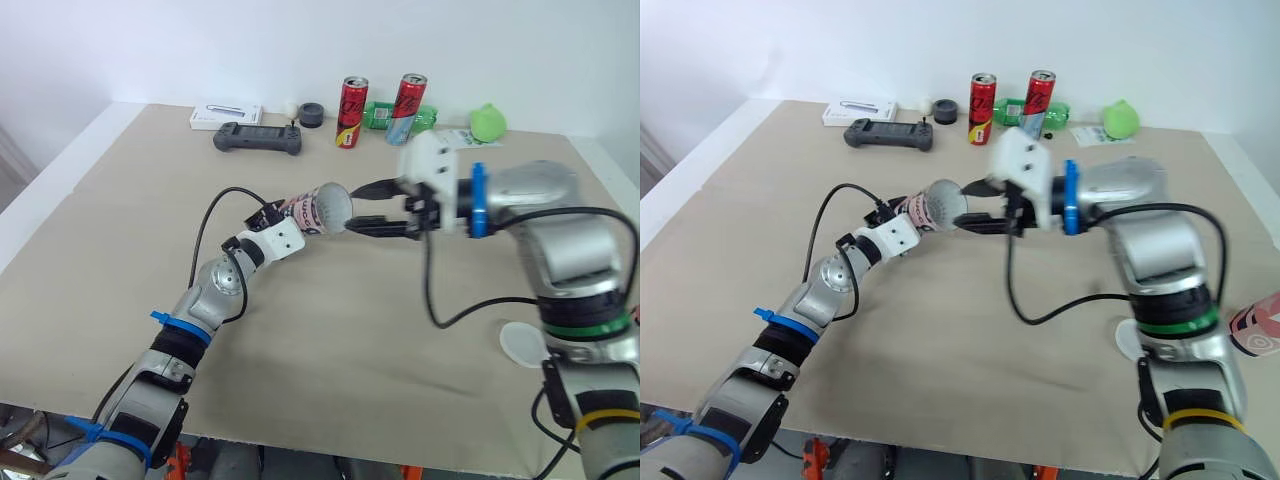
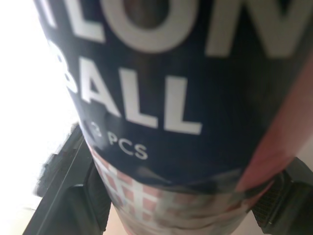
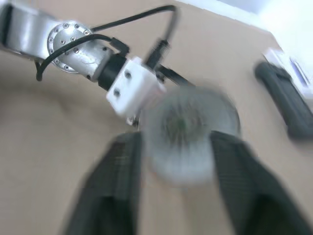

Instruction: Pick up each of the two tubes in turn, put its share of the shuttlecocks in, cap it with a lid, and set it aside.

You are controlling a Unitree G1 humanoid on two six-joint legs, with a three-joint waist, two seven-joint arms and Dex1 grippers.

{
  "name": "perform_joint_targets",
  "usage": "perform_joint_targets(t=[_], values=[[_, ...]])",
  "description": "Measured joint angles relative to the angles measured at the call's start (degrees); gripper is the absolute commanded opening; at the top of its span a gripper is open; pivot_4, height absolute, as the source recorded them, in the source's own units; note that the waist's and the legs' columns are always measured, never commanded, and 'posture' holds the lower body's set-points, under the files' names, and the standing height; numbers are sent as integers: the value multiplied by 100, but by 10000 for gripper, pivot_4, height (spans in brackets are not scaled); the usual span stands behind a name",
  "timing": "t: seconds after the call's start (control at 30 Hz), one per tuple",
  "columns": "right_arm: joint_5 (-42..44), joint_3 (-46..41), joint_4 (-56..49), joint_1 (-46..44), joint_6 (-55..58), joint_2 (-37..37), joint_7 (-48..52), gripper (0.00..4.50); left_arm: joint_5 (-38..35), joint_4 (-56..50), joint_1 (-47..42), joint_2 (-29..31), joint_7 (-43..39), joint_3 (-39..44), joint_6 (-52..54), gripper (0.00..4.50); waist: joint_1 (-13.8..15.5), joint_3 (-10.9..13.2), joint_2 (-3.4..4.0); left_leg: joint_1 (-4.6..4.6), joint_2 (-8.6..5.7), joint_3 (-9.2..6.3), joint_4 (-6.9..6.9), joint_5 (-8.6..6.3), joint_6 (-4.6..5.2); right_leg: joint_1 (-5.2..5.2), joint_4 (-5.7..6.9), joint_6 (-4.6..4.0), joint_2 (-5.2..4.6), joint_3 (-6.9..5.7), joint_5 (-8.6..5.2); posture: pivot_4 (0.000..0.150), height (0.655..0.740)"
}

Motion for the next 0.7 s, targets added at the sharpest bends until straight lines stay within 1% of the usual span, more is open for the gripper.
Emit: perform_joint_targets(t=[0.03, 0.07, 0.2, 0.23, 0.3, 0.4, 0.43, 0.53, 0.7], values=[[74, -124, -27, 242, 98, -271, 58, 42691, -332, -77, 68, -108, -255, 67, 22, 30464, 9, 0, 0, -1, -2, 1, 0, 0, 0, -1, -3, 0, -2, 1, 0, 1500, 7400], [157, -291, -23, 629, 205, -648, 174, 44411, -825, -298, 251, -251, -608, 196, 65, 30464, 20, 0, 1, -1, -5, 2, -1, -1, 2, 1, -3, -2, -6, 2, -1, 1500, 7400], [226, -647, 70, 1618, 291, -1536, 436, 44411, -1910, -914, 737, -583, -1541, 232, 345, 30464, 15, -1, 5, 1, -12, 4, -1, -2, 3, -2, -1, 5, -11, 4, -6, 1500, 7400], [202, -729, 142, 1940, 255, -1825, 518, 44411, -2195, -1124, 861, -662, -1779, 227, 524, 30464, 14, -3, 8, 5, -12, 4, 1, -2, 3, 2, 0, 27, -11, 4, -19, 1500, 7400], [140, -932, 461, 2457, 254, -2192, 595, 44411, -2576, -1407, 1096, -660, -2187, 189, 901, 30464, -6, -4, 11, 21, -10, 8, 5, -1, 4, 13, 0, 32, -10, 6, -22, 1500, 7400], [93, -1098, 810, 2897, 248, -2387, 584, 44411, -2695, -1433, 1440, -563, -2541, 67, 1388, 30464, -49, -6, 14, 83, -8, 18, 5, 1, 7, 65, 0, 32, -10, 11, -24, 1500, 7400], [76, -1119, 892, 2977, 213, -2409, 570, 44411, -2692, -1433, 1509, -526, -2599, 9, 1488, 30464, -60, -6, 13, 88, -7, 18, 7, 4, 12, 68, 0, 14, -10, 11, -35, 1500, 7400], [11, -1112, 1212, 3225, 78, -2410, 476, 44411, -2646, -1548, 1555, -391, -2750, -104, 1667, 30464, -73, -10, 20, 87, -8, 21, 25, 15, 28, 74, 0, 36, -11, 14, -21, 1500, 7400], [-137, -1024, 1577, 3304, -189, -2363, 343, 44411, -2460, -1620, 1556, -273, -2767, -187, 1719, 30464, -150, -16, 26, 86, -10, 28, 56, 15, 27, 86, 0, 45, -15, 20, -15, 1500, 7400]])
